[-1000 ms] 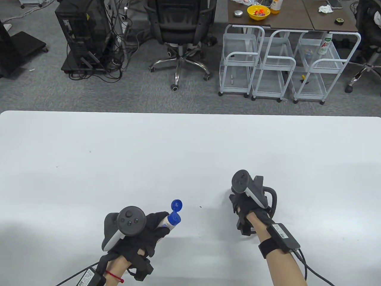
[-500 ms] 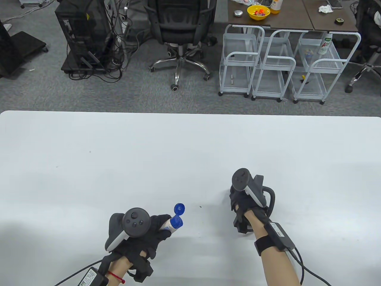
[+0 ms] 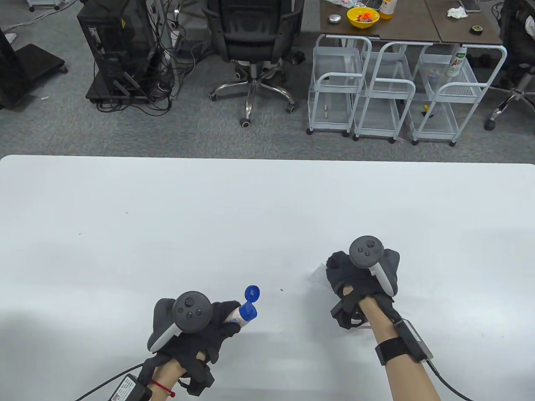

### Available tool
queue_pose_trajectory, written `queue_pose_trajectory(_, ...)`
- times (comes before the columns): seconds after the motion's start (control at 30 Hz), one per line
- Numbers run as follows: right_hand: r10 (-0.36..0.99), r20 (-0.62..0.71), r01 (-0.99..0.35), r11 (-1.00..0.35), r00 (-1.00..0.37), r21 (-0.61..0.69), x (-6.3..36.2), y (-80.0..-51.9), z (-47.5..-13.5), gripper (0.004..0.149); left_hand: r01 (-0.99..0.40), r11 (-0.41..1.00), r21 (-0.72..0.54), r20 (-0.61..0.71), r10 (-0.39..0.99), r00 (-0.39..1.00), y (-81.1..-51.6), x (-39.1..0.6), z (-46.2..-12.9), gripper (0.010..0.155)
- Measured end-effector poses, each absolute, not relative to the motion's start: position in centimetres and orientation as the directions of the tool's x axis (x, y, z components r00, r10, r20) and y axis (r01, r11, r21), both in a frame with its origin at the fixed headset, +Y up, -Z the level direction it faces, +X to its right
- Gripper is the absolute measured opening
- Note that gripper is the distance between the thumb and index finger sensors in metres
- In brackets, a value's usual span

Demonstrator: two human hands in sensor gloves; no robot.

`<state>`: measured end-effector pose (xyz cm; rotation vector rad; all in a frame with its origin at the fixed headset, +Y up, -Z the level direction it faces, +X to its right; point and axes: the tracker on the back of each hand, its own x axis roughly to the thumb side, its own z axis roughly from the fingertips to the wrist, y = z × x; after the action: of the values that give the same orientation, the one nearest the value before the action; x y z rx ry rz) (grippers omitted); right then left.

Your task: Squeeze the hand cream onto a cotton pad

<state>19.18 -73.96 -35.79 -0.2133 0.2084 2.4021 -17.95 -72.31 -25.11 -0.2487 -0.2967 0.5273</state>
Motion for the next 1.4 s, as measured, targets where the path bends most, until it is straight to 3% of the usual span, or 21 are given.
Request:
queue_pose_trajectory(0.27,0.9,-0.141,-0.911,-0.413,-0.412,0.023,19.7,-70.4,-31.5,0.036,-0.446,0.833,-0.326,0.224,0.527,0.82,-72.5,-17.6,-25.0,0.057)
queue_pose_trajectory(0.5,0.96,-0.078,-0.963,-0.269,-0.27,0.015,17.4,-68.4,-27.5,0.04,-0.526,0.753,-0.395,0.213,0.632,0.745,-73.0,-17.6,-25.1,0.057)
queue_pose_trajectory(0.67,0.957,-0.087,-0.961,-0.277,-0.276,0.009,15.1,-69.9,-25.3,0.041,-0.599,0.678,-0.427,0.219,0.72,0.659,-72.9,-17.4,-24.8,0.055)
queue_pose_trajectory(0.9,0.943,-0.169,-0.958,-0.284,-0.288,0.048,12.9,-72.5,-23.6,0.04,-0.569,0.697,-0.436,0.233,0.699,0.676,-73.0,-16.8,-24.3,0.057)
queue_pose_trajectory(1.4,0.949,-0.198,-0.968,-0.228,-0.246,0.106,11.8,-73.9,-23.7,0.039,-0.406,0.882,-0.239,0.361,0.469,0.806,-73.1,-14.7,-23.3,0.059)
